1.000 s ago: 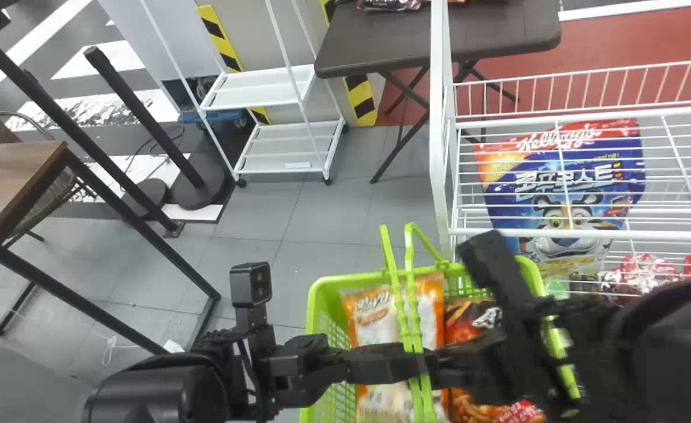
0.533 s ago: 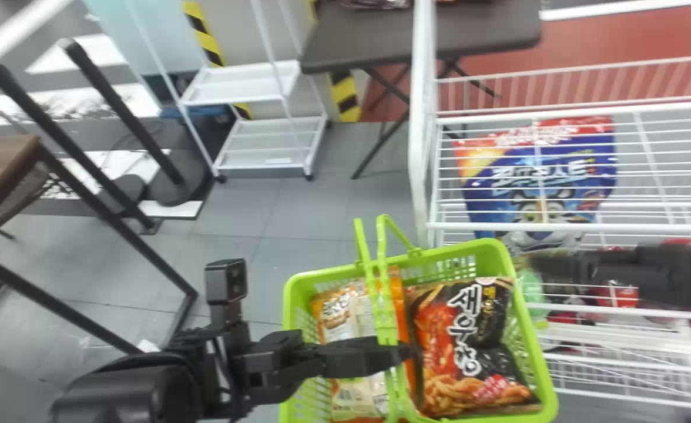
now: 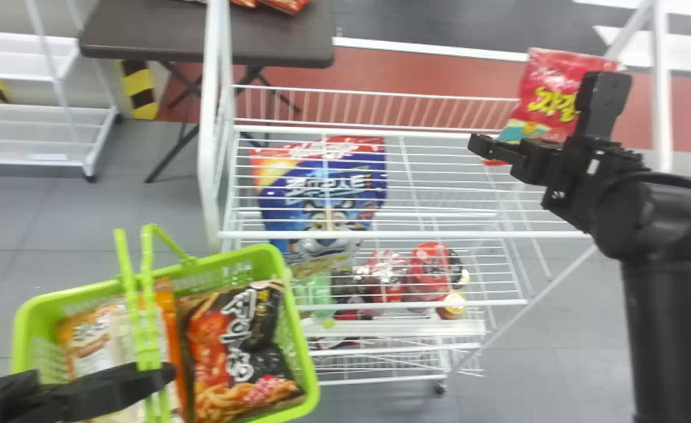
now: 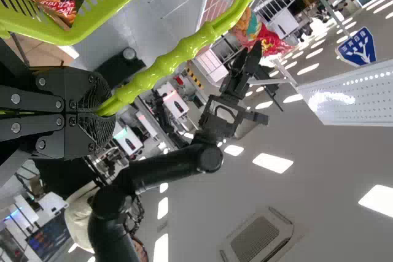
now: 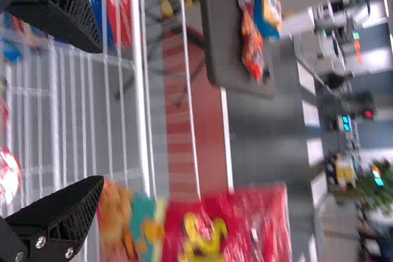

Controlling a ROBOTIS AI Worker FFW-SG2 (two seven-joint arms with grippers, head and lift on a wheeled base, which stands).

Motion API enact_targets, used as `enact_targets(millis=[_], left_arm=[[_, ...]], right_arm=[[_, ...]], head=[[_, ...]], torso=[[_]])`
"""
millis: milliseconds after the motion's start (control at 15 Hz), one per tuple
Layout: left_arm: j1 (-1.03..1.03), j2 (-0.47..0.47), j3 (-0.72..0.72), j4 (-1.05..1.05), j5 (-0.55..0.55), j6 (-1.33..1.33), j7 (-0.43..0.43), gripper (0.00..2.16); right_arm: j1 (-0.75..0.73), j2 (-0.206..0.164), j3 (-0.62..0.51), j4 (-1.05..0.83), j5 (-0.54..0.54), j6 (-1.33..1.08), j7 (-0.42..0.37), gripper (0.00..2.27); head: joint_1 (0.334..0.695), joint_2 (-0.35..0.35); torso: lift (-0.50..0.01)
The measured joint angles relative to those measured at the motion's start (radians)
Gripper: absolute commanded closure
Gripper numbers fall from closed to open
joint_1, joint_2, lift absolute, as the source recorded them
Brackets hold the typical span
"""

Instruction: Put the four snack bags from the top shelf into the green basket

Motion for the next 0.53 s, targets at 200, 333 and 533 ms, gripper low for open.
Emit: enact_targets(millis=[200, 333, 533], left_arm=[[0.000, 0.000, 0.004, 0.017, 0.000, -0.011, 0.000, 2.15], [0.000, 0.000, 0.004, 0.028, -0.002, -0.019, 0.000, 2.15], [0.001, -0.001, 0.006, 0.039, -0.003, -0.024, 0.000, 2.15]], right_arm=[[-0.106, -0.014, -0.008, 0.228, 0.092, -0.162, -0.003, 0.07], [-0.196, -0.015, -0.004, 0.400, 0.173, -0.284, -0.002, 0.09], [-0.315, -0.014, 0.006, 0.636, 0.251, -0.460, 0.021, 1.40]], head=[[0.695, -0.287], [0.695, -0.309], [0.695, -0.307]], torso=[[-0.003], [-0.003], [-0.003]])
